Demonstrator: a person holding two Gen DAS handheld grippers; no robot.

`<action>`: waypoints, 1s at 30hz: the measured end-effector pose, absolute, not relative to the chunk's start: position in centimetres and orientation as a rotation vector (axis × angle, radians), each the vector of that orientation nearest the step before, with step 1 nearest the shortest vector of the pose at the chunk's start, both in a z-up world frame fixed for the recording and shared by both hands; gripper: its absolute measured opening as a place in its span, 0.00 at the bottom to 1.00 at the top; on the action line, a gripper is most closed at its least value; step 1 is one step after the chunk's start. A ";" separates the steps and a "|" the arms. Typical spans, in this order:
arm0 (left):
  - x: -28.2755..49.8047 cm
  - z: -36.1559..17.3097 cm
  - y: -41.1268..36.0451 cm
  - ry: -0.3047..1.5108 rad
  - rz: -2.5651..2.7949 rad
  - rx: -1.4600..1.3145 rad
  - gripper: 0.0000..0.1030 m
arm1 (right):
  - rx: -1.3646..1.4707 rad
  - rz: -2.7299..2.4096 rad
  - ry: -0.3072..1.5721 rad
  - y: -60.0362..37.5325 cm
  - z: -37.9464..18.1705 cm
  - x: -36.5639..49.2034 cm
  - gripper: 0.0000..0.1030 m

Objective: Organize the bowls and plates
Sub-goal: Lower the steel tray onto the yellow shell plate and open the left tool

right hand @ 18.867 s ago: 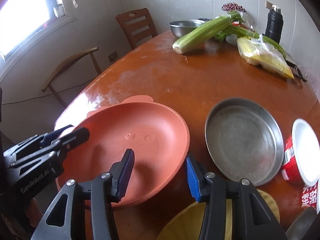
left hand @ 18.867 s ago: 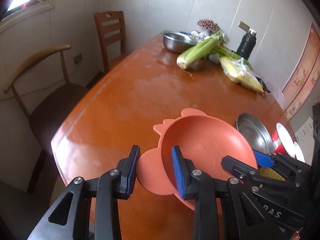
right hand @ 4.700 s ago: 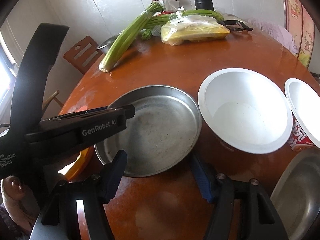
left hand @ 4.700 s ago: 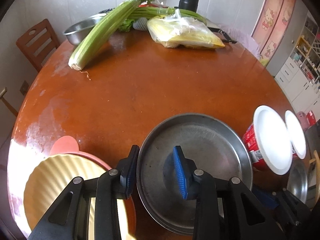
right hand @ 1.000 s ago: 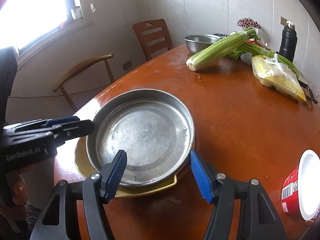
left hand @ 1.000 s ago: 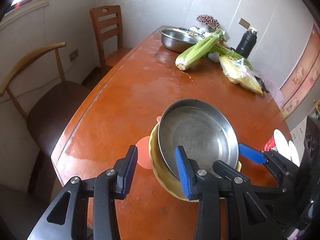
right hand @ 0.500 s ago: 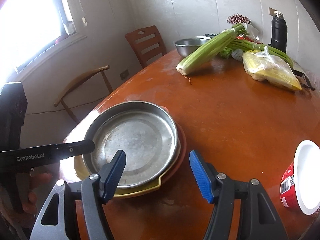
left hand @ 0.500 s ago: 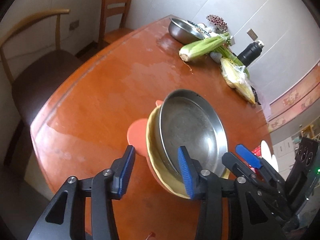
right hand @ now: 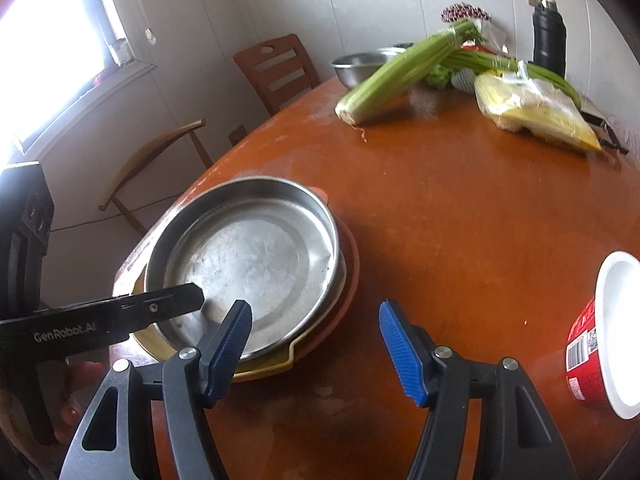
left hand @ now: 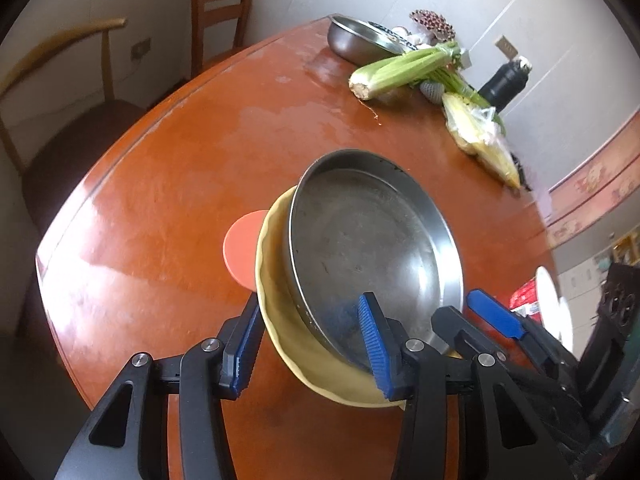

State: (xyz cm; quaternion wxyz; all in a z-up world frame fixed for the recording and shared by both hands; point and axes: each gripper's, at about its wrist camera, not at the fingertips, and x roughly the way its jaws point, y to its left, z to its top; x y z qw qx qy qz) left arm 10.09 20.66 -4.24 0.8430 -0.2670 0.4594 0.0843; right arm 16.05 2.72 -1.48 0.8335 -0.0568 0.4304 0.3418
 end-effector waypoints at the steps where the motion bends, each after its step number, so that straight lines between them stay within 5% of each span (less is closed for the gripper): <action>1: 10.4 -4.2 20.5 0.972 0.169 -0.567 0.47 | -0.120 0.722 0.915 2.7 -1.6 16.1 0.64; 30: 17.0 -3.5 14.6 0.959 0.094 -0.415 0.51 | -0.045 0.472 0.855 -2.5 -0.9 17.9 0.64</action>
